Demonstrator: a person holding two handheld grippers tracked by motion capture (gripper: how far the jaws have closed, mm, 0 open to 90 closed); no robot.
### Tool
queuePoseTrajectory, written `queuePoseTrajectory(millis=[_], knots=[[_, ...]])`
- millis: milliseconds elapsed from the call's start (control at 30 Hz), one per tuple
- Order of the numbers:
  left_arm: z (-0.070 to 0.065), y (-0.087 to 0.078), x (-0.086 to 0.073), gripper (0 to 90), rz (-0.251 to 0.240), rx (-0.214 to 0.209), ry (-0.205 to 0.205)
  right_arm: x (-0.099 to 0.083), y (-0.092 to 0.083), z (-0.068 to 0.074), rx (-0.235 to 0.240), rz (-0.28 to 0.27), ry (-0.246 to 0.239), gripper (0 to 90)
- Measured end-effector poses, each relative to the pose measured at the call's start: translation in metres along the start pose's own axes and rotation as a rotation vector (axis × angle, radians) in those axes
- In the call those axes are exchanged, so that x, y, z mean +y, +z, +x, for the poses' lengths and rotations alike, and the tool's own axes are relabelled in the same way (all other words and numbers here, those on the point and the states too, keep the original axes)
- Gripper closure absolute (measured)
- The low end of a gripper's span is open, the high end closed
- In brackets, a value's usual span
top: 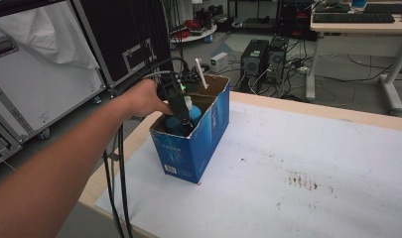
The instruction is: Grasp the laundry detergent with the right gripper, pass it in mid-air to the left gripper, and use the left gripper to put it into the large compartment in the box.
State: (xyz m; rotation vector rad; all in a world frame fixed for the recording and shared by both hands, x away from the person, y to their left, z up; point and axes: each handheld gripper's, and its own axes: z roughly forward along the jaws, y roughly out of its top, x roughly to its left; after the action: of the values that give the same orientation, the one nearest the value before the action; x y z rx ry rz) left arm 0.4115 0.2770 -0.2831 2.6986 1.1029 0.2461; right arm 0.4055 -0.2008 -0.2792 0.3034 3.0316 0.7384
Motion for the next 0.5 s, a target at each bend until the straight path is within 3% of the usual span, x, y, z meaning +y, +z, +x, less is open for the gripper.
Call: queuePoseTrajectory(millis=[133, 367, 500], knots=[[0.001, 0.001, 0.000, 37.3, -0.016, 0.004, -0.015, 0.001, 0.001, 0.001, 0.001, 0.000, -0.003, 0.9], [0.006, -0.014, -0.005, 23.8, -0.117, 0.009, -0.068, 0.002, 0.001, 0.002, 0.001, 0.000, -0.011, 0.9], [0.009, -0.029, -0.007, 22.8, -0.175, -0.012, -0.114, 0.003, 0.000, 0.004, 0.000, -0.002, -0.013, 0.9]])
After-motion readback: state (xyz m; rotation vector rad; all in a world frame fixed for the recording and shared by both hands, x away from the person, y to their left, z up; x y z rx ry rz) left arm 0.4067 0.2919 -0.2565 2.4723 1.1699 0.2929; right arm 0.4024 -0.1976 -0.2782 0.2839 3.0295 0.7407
